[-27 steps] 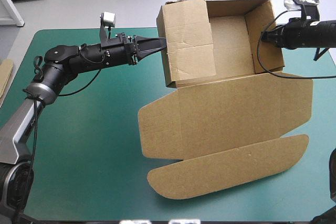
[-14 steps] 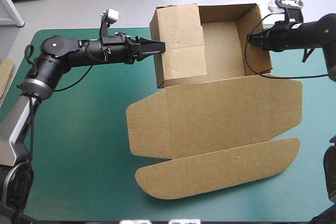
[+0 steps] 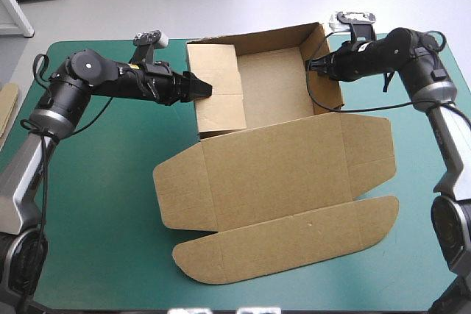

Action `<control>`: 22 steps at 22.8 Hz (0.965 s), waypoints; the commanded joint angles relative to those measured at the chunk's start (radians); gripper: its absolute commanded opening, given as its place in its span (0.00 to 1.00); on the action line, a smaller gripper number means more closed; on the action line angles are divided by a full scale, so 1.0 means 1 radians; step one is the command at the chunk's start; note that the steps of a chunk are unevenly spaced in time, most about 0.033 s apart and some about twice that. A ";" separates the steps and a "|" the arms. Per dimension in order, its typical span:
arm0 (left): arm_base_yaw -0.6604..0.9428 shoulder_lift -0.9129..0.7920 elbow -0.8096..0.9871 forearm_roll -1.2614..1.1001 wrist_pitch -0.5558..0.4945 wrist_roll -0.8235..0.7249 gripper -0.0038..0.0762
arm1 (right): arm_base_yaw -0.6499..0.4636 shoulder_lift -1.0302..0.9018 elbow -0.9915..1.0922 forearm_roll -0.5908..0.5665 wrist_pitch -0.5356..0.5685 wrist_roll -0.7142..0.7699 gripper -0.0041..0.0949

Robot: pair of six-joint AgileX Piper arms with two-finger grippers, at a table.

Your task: Fold the box

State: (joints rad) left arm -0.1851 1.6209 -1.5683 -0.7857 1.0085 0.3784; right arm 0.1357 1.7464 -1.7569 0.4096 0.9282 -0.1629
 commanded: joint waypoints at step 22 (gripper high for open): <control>-0.179 0.260 -0.353 0.666 0.249 -0.395 0.30 | 0.159 0.065 -0.029 -0.076 -0.052 0.233 0.04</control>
State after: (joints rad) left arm -0.3534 1.9231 -1.8875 -0.0844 1.2511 -0.0125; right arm 0.2838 1.8647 -1.7569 0.2383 0.9153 0.0585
